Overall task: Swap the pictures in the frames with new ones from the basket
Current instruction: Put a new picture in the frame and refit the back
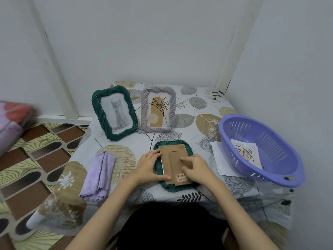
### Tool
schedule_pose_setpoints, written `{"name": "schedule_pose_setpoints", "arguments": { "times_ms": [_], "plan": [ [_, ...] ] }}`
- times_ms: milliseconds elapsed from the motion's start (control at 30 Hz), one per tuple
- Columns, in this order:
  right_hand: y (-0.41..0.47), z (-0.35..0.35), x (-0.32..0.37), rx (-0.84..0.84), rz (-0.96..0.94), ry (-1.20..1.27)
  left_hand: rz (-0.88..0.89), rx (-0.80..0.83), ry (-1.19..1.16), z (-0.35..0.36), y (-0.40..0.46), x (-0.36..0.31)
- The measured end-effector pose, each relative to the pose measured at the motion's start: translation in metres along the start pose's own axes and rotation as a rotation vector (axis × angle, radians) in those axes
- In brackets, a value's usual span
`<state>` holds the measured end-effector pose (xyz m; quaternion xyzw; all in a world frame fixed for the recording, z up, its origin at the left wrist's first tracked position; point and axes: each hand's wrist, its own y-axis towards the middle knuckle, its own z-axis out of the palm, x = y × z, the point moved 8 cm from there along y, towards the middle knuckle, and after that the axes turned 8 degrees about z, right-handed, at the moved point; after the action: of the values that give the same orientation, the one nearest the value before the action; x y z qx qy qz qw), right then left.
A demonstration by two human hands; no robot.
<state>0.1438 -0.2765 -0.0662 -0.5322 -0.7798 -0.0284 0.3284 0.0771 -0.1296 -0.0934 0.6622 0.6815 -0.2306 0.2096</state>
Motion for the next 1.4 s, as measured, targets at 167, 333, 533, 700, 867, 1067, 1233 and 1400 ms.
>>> {"name": "schedule_pose_setpoints", "arguments": {
  "times_ms": [167, 333, 533, 700, 867, 1067, 1233, 1400],
  "plan": [
    [0.008, -0.018, -0.015, 0.084, -0.038, 0.097, -0.017, 0.015, -0.003, 0.000, 0.001, -0.001],
    [0.012, -0.020, -0.019, 0.054, -0.072, 0.064, -0.029, 0.038, -0.014, 0.001, 0.003, -0.003],
    [0.017, -0.016, -0.021, 0.057, -0.126, -0.074, -0.085, 0.046, 0.023, 0.000, 0.008, -0.006],
    [0.017, -0.013, -0.024, 0.043, -0.153, -0.067, -0.168, -0.049, 0.131, 0.009, 0.018, -0.016],
    [0.028, -0.023, -0.024, 0.052, -0.159, -0.008, -0.160, -0.055, 0.275, 0.010, 0.022, -0.015],
    [0.069, -0.039, -0.003, -0.186, -0.116, 0.061, -0.168, -0.059, 0.299, 0.009, 0.021, -0.016],
    [0.088, -0.019, 0.002, -0.093, -0.134, -0.091, -0.174, -0.063, 0.291, 0.010, 0.022, -0.014],
    [0.084, -0.021, 0.002, -0.165, -0.204, -0.062, -0.176, -0.063, 0.282, 0.012, 0.022, -0.012]
  ]
}}
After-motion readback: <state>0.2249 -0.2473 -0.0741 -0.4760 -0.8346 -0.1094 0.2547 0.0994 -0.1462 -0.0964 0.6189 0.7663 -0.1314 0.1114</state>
